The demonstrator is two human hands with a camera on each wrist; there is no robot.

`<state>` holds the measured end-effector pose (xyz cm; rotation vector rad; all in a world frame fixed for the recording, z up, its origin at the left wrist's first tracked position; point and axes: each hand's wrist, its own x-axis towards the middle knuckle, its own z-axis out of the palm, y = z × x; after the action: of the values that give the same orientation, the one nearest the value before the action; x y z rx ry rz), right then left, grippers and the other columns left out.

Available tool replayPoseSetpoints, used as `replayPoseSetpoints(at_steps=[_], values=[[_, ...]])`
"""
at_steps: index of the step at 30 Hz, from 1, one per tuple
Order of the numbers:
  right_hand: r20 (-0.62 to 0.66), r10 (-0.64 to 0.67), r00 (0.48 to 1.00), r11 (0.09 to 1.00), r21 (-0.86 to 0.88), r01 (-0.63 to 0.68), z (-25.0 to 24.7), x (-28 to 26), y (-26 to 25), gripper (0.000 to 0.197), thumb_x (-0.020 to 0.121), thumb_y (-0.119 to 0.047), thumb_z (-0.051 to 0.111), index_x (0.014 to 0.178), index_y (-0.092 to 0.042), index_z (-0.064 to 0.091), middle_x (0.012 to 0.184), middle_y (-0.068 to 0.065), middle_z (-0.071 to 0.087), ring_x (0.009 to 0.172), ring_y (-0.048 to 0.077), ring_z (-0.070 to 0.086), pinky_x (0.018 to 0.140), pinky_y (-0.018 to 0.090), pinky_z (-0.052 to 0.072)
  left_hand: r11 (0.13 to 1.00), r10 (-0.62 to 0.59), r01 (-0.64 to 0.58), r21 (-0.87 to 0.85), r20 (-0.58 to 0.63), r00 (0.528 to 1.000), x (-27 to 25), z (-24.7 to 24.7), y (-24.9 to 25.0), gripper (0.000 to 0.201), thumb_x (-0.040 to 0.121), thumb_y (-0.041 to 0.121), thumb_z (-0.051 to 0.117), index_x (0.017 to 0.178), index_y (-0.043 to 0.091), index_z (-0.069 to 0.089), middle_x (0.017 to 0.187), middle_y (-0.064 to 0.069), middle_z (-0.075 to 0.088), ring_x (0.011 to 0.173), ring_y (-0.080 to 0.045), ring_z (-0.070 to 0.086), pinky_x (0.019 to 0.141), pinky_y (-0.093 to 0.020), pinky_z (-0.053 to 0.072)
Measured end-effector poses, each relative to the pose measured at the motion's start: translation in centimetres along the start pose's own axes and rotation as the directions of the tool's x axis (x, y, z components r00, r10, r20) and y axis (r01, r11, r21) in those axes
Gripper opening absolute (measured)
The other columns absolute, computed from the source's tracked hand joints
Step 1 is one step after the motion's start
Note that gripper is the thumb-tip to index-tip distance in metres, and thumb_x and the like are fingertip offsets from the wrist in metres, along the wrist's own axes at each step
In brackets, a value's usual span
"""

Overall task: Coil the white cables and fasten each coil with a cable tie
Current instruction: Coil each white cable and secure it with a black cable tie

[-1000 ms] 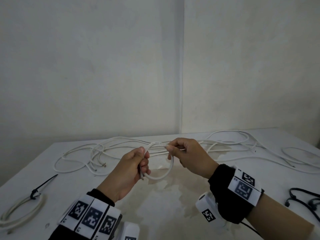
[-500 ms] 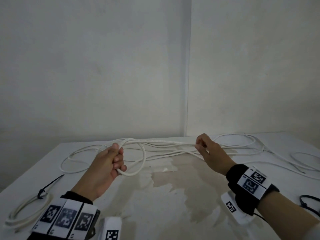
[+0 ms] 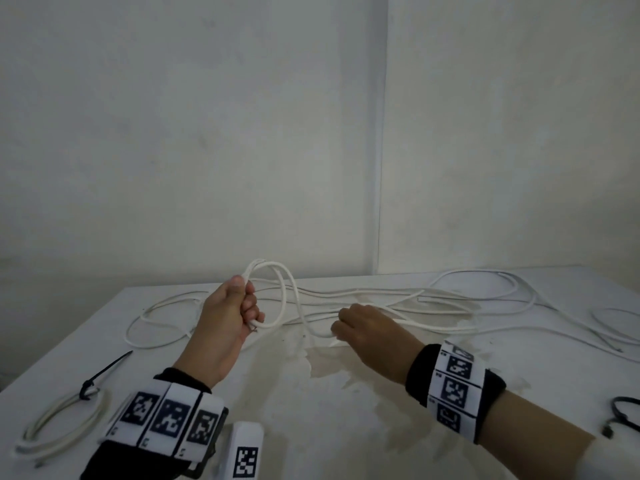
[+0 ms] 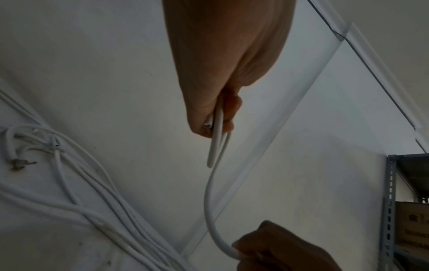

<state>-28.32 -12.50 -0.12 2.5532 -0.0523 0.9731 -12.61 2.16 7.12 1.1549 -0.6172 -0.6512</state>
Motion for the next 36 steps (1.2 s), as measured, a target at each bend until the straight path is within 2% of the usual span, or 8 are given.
replayPoseSetpoints(at_steps=[3, 7, 12, 16, 23, 29, 32, 36], values=[[-0.018, -0.042, 0.999, 0.999, 0.024, 0.043, 0.0, 0.5, -0.7, 0.034, 0.063, 0.000, 0.075, 0.077, -0.014, 0.047, 0.066, 0.002, 0.053, 0.056, 0.018, 0.048, 0.059, 0.025, 0.029, 0.999, 0.015, -0.015, 0.047, 0.002, 1.000, -0.1, 0.5, -0.5, 0.035, 0.101, 0.021, 0.030, 0.072, 0.010, 0.046, 0.047, 0.006, 0.038, 0.039, -0.002, 0.037, 0.062, -0.025, 0.039], [-0.034, -0.097, 0.995, 0.991, 0.085, 0.100, -0.8, 1.3, -2.0, 0.011, 0.080, -0.002, 0.050, 0.078, -0.012, 0.054, 0.069, 0.002, 0.054, 0.065, 0.015, 0.038, 0.061, 0.024, 0.029, 0.991, 0.021, -0.024, 0.132, 0.024, 0.999, -0.3, 0.9, -1.3, 0.034, 0.101, 0.019, 0.031, 0.072, 0.010, 0.047, 0.058, -0.001, 0.036, 0.044, -0.004, 0.040, 0.063, -0.026, 0.040], [-0.094, -0.102, 0.990, 0.982, 0.147, 0.115, -1.5, 2.5, -3.1, 0.036, 0.098, -0.007, 0.031, 0.077, -0.009, 0.060, 0.067, 0.004, 0.054, 0.061, 0.019, 0.043, 0.055, 0.028, 0.038, 0.960, 0.000, -0.030, 0.278, 0.108, 0.994, -0.7, 1.5, -2.8, 0.035, 0.100, 0.022, 0.033, 0.073, 0.010, 0.050, 0.051, 0.007, 0.046, 0.051, -0.008, 0.047, 0.062, -0.026, 0.041], [-0.120, -0.023, 0.992, 0.967, 0.249, 0.053, -1.9, 2.8, -3.4, 0.012, 0.076, -0.001, 0.067, 0.082, -0.006, 0.058, 0.068, 0.007, 0.054, 0.058, 0.020, 0.044, 0.053, 0.029, 0.038, 0.887, 0.005, -0.110, 0.448, 0.230, 0.973, -1.7, 1.9, -3.7, 0.036, 0.099, 0.026, 0.034, 0.072, 0.012, 0.051, 0.058, 0.001, 0.045, 0.055, -0.011, 0.043, 0.059, -0.027, 0.038], [-0.088, 0.228, 0.970, 0.824, 0.548, -0.144, -3.5, 3.2, -1.6, 0.016, 0.082, -0.022, 0.054, 0.076, -0.007, 0.054, 0.076, 0.009, 0.054, 0.061, 0.016, 0.043, 0.052, 0.028, 0.037, 0.879, -0.168, -0.032, 0.475, 0.372, 0.913, -3.1, 2.2, -3.4, 0.037, 0.100, 0.029, 0.030, 0.076, 0.012, 0.052, 0.056, 0.007, 0.053, 0.047, -0.007, 0.046, 0.063, -0.030, 0.041], [-0.099, 0.253, 0.962, 0.877, 0.445, -0.185, -3.7, 3.0, -0.1, 0.032, 0.081, -0.030, 0.054, 0.093, -0.005, 0.069, 0.076, 0.007, 0.065, 0.067, 0.015, 0.056, 0.057, 0.024, 0.047, 0.920, -0.259, 0.094, 0.382, 0.408, 0.875, -3.5, 2.7, -2.5, 0.035, 0.100, 0.024, 0.032, 0.078, 0.006, 0.053, 0.055, 0.002, 0.048, 0.044, -0.008, 0.038, 0.053, -0.023, 0.042], [0.091, 0.333, 0.939, 0.803, 0.495, -0.332, -4.4, 3.0, -0.4, 0.055, 0.081, -0.050, 0.038, 0.088, -0.008, 0.072, 0.079, 0.008, 0.071, 0.073, 0.025, 0.061, 0.065, 0.032, 0.050, 0.929, -0.261, 0.116, 0.352, 0.397, 0.880, -3.6, 2.9, -2.3, 0.036, 0.100, 0.022, 0.033, 0.077, 0.005, 0.054, 0.052, 0.001, 0.044, 0.041, -0.007, 0.033, 0.048, -0.020, 0.039], [0.279, 0.363, 0.889, 0.768, 0.451, -0.455, -4.9, 3.5, -0.6, 0.070, 0.075, -0.062, 0.021, 0.084, -0.011, 0.068, 0.076, 0.007, 0.068, 0.070, 0.015, 0.047, 0.068, 0.032, 0.040, 0.927, -0.262, 0.125, 0.354, 0.370, 0.892, -3.9, 3.4, -2.0, 0.039, 0.100, 0.025, 0.032, 0.077, 0.003, 0.055, 0.048, 0.003, 0.041, 0.038, -0.006, 0.030, 0.046, -0.020, 0.034]])
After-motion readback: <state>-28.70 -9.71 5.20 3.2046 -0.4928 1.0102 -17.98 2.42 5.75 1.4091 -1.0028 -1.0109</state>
